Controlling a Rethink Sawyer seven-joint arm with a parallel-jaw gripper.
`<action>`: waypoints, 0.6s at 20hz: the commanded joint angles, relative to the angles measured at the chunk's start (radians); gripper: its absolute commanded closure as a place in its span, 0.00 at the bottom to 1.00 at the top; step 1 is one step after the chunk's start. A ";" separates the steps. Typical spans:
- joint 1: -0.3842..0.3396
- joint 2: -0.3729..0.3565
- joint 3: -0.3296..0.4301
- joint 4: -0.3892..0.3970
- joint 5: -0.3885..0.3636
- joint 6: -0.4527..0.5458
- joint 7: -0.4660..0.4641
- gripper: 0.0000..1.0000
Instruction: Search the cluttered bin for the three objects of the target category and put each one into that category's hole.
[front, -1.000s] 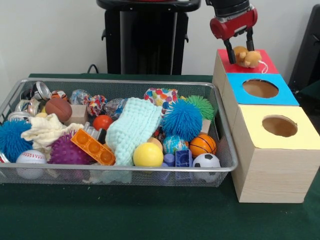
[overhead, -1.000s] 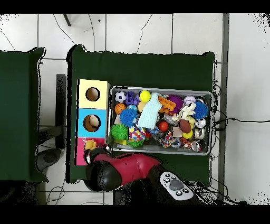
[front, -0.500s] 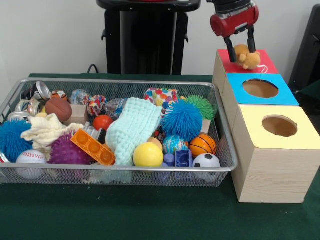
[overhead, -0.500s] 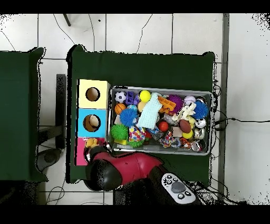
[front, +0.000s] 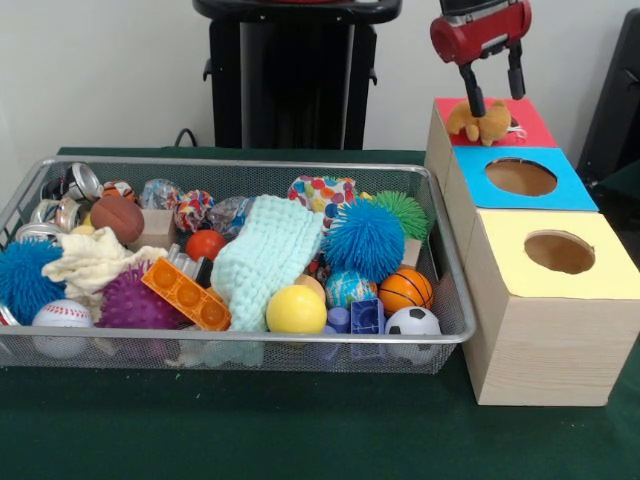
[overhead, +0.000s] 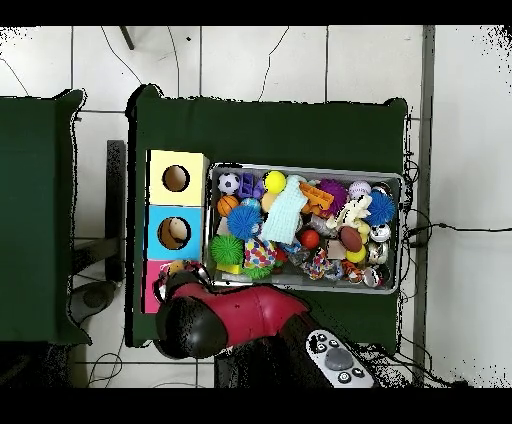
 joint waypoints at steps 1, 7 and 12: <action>-0.014 -0.040 0.058 0.011 0.077 0.127 0.166 0.00; -0.024 -0.040 0.052 0.008 0.074 0.132 0.139 0.00; -0.050 -0.041 0.045 0.017 0.087 0.083 0.179 1.00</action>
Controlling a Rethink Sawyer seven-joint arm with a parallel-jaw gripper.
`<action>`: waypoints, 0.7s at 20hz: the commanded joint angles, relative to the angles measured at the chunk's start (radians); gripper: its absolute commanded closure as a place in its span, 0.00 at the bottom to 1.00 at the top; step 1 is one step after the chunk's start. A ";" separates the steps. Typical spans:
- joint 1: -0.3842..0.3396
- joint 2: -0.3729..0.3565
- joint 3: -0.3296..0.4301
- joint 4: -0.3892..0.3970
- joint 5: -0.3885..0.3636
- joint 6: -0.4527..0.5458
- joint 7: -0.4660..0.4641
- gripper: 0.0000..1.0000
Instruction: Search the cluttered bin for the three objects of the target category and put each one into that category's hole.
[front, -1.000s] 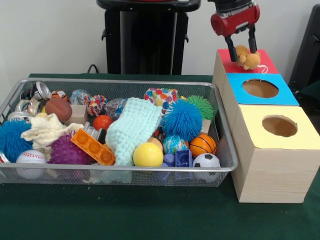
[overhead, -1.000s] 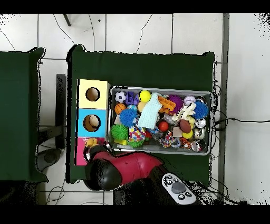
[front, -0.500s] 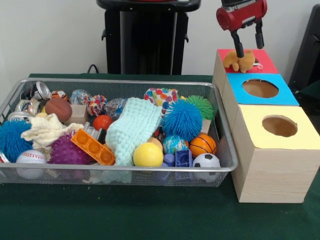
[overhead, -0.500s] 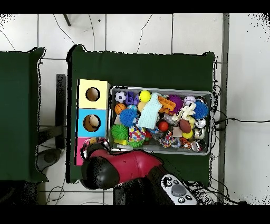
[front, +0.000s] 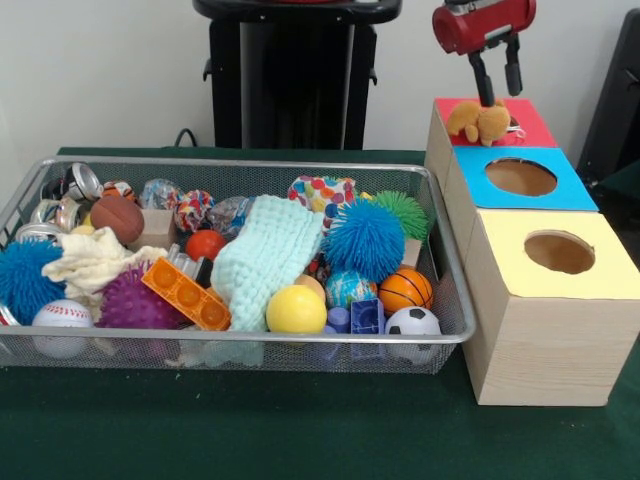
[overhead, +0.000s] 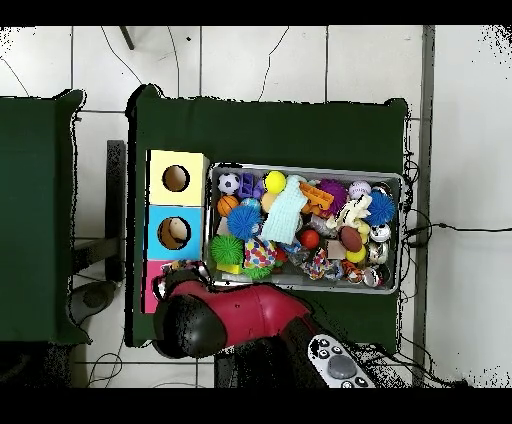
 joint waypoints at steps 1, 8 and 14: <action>-0.061 -0.004 0.055 0.010 0.049 0.055 0.168 1.00; -0.199 -0.035 0.147 -0.002 0.030 0.194 0.041 1.00; -0.205 -0.026 0.142 -0.020 0.008 0.213 0.047 1.00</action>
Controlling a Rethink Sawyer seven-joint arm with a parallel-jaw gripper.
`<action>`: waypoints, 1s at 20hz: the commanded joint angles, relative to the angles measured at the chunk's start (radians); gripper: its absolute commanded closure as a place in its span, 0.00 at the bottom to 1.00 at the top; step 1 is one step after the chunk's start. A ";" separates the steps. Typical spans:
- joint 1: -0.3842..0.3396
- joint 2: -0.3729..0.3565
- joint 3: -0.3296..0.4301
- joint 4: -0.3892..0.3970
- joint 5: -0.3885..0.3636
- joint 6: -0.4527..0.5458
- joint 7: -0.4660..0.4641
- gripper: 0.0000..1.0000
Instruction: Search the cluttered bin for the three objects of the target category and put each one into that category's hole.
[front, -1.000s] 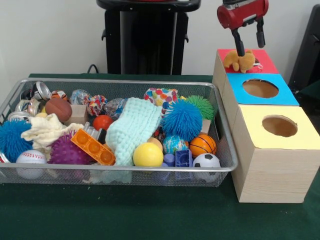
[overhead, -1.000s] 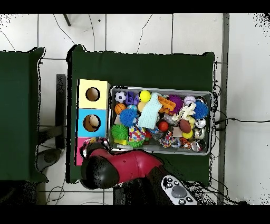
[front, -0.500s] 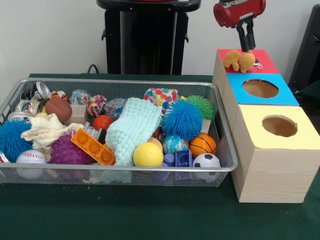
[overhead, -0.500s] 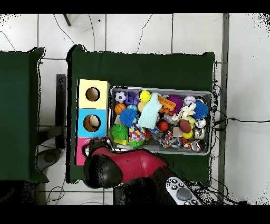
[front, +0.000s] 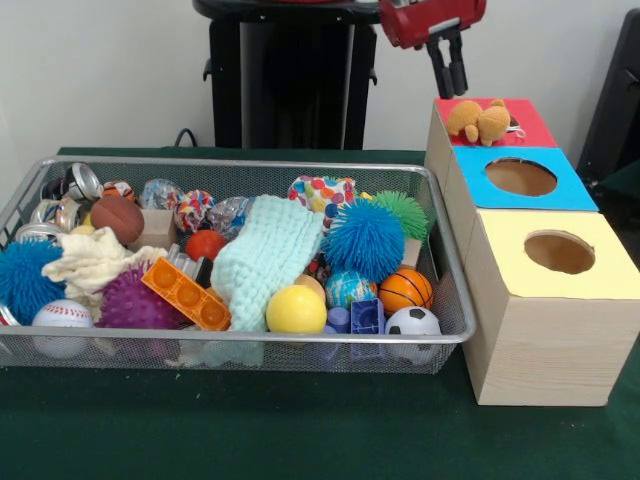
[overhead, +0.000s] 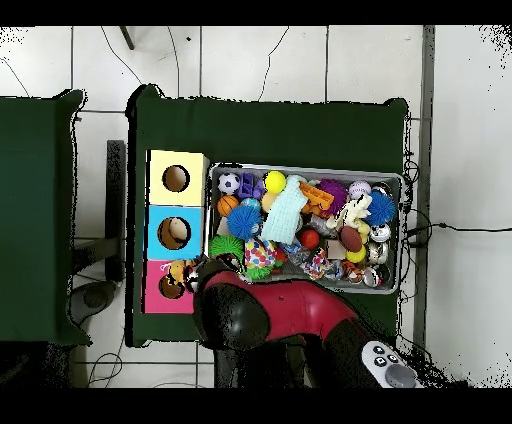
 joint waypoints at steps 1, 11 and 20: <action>-0.020 0.000 0.058 -0.023 -0.002 0.127 0.048 1.00; 0.023 0.036 0.024 -0.026 -0.023 0.063 0.086 1.00; 0.093 0.121 -0.058 -0.066 -0.072 -0.016 0.093 1.00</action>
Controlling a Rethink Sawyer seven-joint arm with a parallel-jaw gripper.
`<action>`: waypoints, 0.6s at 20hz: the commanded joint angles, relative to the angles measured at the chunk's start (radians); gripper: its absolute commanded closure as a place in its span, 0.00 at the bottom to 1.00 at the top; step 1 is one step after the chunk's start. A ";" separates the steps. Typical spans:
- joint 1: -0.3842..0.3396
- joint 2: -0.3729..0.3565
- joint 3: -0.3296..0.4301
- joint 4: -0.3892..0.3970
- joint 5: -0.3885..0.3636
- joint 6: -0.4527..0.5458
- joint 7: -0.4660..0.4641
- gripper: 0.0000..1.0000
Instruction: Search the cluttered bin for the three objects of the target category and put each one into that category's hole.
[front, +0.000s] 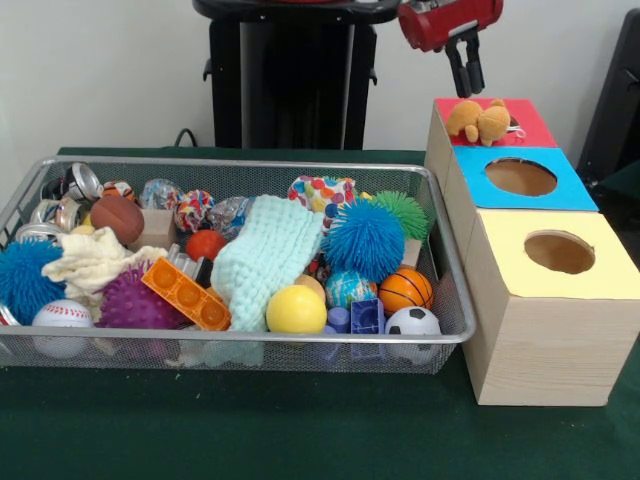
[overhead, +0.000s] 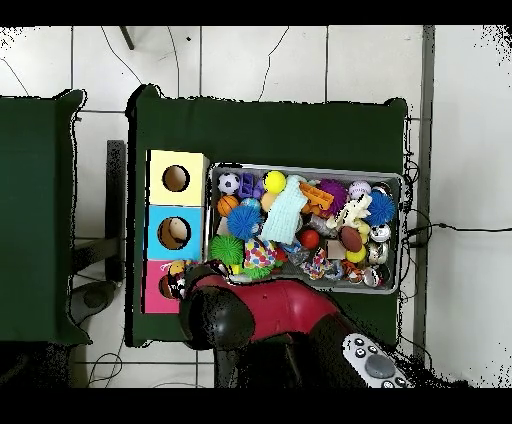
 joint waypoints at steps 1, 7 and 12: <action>0.041 0.102 -0.064 -0.071 -0.080 -0.046 0.090 1.00; 0.057 0.140 -0.111 -0.090 -0.124 -0.078 0.091 1.00; 0.045 0.142 -0.111 -0.093 -0.141 -0.078 0.093 1.00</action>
